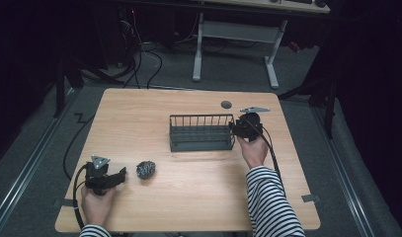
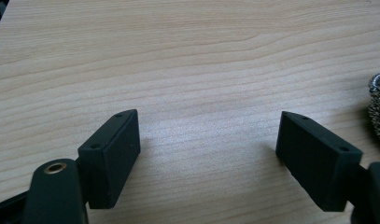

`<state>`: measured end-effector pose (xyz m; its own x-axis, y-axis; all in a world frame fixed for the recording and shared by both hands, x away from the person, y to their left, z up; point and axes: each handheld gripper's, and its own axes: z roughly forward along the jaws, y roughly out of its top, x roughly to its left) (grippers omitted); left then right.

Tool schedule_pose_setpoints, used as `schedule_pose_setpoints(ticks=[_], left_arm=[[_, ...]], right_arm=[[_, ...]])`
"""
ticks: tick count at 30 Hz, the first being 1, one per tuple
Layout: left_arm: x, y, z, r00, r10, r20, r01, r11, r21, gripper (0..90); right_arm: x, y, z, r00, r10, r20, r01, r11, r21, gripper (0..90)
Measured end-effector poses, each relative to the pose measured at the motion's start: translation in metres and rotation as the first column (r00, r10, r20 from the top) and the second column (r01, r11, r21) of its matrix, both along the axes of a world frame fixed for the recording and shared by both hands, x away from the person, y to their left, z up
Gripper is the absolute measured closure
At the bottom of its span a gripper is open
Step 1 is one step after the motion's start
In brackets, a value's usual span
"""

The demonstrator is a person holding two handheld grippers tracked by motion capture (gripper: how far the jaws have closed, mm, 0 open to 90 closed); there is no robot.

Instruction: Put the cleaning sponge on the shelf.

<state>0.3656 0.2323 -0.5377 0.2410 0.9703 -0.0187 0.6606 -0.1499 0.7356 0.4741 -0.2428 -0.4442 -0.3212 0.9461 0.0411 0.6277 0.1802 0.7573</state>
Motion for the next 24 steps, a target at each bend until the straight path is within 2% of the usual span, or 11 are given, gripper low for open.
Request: schedule_pose_setpoints(ticks=[2, 9, 17, 20, 24], left_arm=[[0.000, 0.000, 0.000, 1.0000, 0.000, 0.000, 0.000, 1.0000, 0.000, 22.1], [0.000, 0.000, 0.000, 1.0000, 0.000, 0.000, 0.000, 1.0000, 0.001, 22.1], [0.000, 0.000, 0.000, 1.0000, 0.001, 0.000, -0.001, 1.0000, 0.000, 22.1], [0.000, 0.000, 0.000, 1.0000, 0.001, 0.000, -0.001, 1.0000, 0.000, 22.1], [0.000, 0.000, 0.000, 1.0000, 0.001, 0.001, -0.001, 1.0000, 0.000, 22.1]], right_arm=[[-0.001, -0.001, -0.001, 1.0000, 0.003, 0.000, -0.003, 1.000, 0.007, 68.1], [-0.004, 0.001, -0.005, 0.9993, 0.035, -0.010, -0.035, 0.998, -0.048, 72.9], [-0.011, -0.001, -0.006, 0.9990, 0.038, -0.024, -0.039, 0.998, -0.043, 74.0], [-0.018, -0.005, -0.008, 0.9993, 0.034, -0.014, -0.034, 0.999, -0.016, 74.2], [-0.028, -0.007, -0.006, 0.9990, 0.042, -0.015, -0.043, 0.998, -0.040, 73.1]])
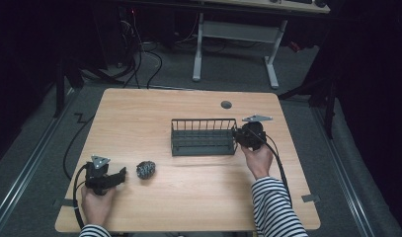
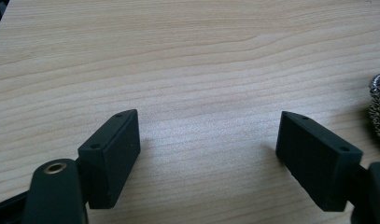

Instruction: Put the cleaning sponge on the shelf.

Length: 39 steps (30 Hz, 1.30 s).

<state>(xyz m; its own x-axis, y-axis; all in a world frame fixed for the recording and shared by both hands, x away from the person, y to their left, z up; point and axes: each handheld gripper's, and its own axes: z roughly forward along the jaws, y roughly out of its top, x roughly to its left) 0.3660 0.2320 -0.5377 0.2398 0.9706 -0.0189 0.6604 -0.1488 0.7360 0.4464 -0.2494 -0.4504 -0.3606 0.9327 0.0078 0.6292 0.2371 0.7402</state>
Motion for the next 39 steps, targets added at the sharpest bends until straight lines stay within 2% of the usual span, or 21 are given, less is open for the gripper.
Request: schedule_pose_setpoints(ticks=[8, 12, 19, 21, 25, 29, 32, 33, 34, 39], left_arm=[[0.000, 0.000, 0.000, 1.0000, 0.000, 0.000, 0.000, 1.0000, 0.000, 22.1], [0.000, 0.000, 0.000, 1.0000, 0.000, 0.000, 0.000, 1.0000, 0.000, 22.1], [0.000, 0.000, 0.000, 1.0000, -0.001, 0.000, 0.001, 1.0000, 0.000, 22.1], [0.000, 0.000, 0.000, 1.0000, -0.001, 0.000, 0.001, 1.0000, 0.000, 22.1], [0.000, 0.000, 0.000, 0.9999, -0.014, -0.002, 0.014, 0.9999, 0.003, 22.1], [0.000, 0.000, 0.000, 0.9999, -0.014, -0.001, 0.014, 0.9999, 0.002, 22.1], [0.000, 0.000, 0.000, 0.9999, -0.015, -0.001, 0.015, 0.9999, 0.001, 22.1], [0.000, 0.000, 0.000, 0.9999, -0.014, -0.001, 0.014, 0.9999, 0.002, 22.1], [0.000, 0.000, 0.000, 0.9999, -0.014, -0.001, 0.014, 0.9999, 0.002, 22.1], [0.001, -0.001, 0.000, 0.9998, -0.018, -0.001, 0.018, 0.9998, 0.000, 22.0]], right_arm=[[-0.021, -0.009, -0.002, 1.0000, 0.005, 0.007, -0.005, 1.000, 0.028, 74.1], [-0.032, -0.009, 0.000, 0.9999, 0.011, 0.005, -0.011, 1.000, 0.006, 73.4], [-0.049, -0.015, -0.002, 0.9999, 0.009, 0.005, -0.009, 0.999, 0.044, 71.7], [-0.053, -0.016, -0.001, 1.0000, 0.009, 0.002, -0.009, 0.999, 0.038, 71.6], [-0.062, -0.018, -0.003, 0.9997, 0.012, 0.019, -0.012, 0.999, 0.044, 70.2], [-0.065, -0.019, -0.003, 0.9998, 0.002, 0.020, -0.003, 0.999, 0.038, 62.0], [-0.066, -0.021, -0.002, 0.9997, -0.004, 0.024, 0.002, 0.999, 0.052, 57.3], [-0.068, -0.023, 0.000, 0.9991, -0.014, 0.039, 0.012, 0.998, 0.064, 51.6], [-0.069, -0.024, 0.002, 0.9988, -0.018, 0.045, 0.015, 0.998, 0.069, 49.6], [-0.075, -0.028, 0.005, 0.9959, -0.028, 0.085, 0.021, 0.996, 0.090, 44.9]])
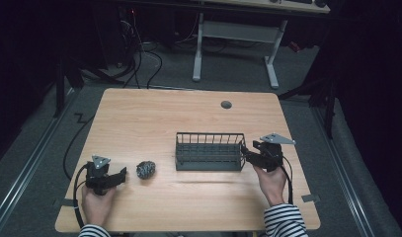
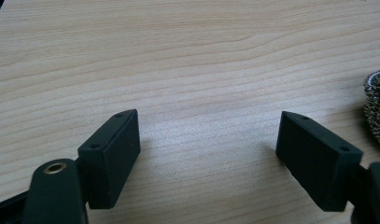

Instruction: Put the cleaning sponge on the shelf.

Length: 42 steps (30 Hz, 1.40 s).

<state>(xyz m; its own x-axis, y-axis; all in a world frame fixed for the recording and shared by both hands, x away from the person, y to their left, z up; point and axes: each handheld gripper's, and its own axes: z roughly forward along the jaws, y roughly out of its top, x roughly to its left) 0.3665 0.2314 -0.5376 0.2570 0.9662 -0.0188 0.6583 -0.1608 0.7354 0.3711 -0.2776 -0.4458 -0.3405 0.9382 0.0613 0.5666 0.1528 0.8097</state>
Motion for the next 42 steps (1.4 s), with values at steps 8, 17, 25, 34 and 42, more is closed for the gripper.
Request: schedule_pose_setpoints(ticks=[8, 17, 25, 34, 42], left_arm=[[0.001, 0.000, 0.000, 1.0000, -0.001, 0.002, 0.001, 1.0000, 0.000, 22.5], [0.000, 0.001, 0.000, 0.9998, -0.021, 0.000, 0.021, 0.9998, -0.002, 22.2], [0.000, 0.001, 0.000, 0.9993, -0.038, -0.003, 0.038, 0.9993, 0.000, 20.1], [0.000, 0.006, 0.001, 0.9992, -0.039, -0.012, 0.038, 0.9977, -0.056, 18.2], [-0.002, 0.013, 0.003, 0.9993, -0.032, -0.019, 0.030, 0.9957, -0.088, 17.6]], right_arm=[[-0.013, -0.018, -0.003, 0.9996, -0.022, 0.019, 0.021, 0.998, 0.061, 42.3], [-0.028, -0.040, -0.009, 0.9963, -0.075, 0.041, 0.070, 0.991, 0.111, 44.3], [-0.038, -0.057, -0.033, 0.9921, -0.124, 0.018, 0.122, 0.989, 0.084, 41.4], [-0.049, -0.067, -0.064, 0.9843, -0.175, -0.026, 0.175, 0.984, 0.026, 40.4], [-0.049, -0.073, -0.081, 0.9775, -0.198, -0.071, 0.196, 0.980, -0.041, 39.6]])
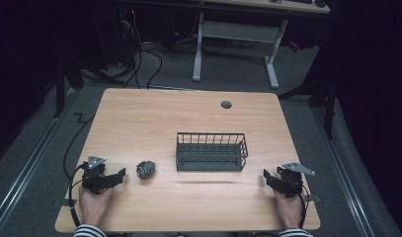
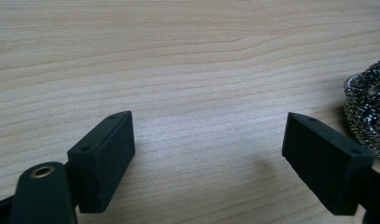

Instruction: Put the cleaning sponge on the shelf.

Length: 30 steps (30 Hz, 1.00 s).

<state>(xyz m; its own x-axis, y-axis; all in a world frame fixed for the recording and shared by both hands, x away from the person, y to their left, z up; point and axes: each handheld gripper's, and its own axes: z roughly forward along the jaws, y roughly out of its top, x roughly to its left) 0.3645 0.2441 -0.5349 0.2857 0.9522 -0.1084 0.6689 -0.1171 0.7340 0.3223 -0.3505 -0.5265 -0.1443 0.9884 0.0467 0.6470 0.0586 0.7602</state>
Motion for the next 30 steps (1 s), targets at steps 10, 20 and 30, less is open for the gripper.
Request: schedule_pose_setpoints(ticks=[10, 20, 30], left_arm=[[-0.012, 0.001, 0.015, 0.9996, -0.018, 0.023, 0.019, 0.9988, -0.045, 18.4], [-0.028, -0.011, 0.046, 0.9924, -0.103, 0.068, 0.107, 0.9925, -0.060, 18.8], [-0.025, -0.051, 0.053, 0.9671, -0.251, 0.039, 0.253, 0.9670, -0.032, 15.3]], right_arm=[[0.004, 0.006, -0.004, 0.9993, -0.002, -0.037, -0.001, 0.998, -0.067, 36.7], [0.005, 0.005, -0.004, 0.9993, 0.003, -0.037, -0.006, 0.998, -0.063, 36.6], [0.005, 0.006, -0.004, 0.9993, 0.002, -0.037, -0.005, 0.998, -0.065, 36.3]])
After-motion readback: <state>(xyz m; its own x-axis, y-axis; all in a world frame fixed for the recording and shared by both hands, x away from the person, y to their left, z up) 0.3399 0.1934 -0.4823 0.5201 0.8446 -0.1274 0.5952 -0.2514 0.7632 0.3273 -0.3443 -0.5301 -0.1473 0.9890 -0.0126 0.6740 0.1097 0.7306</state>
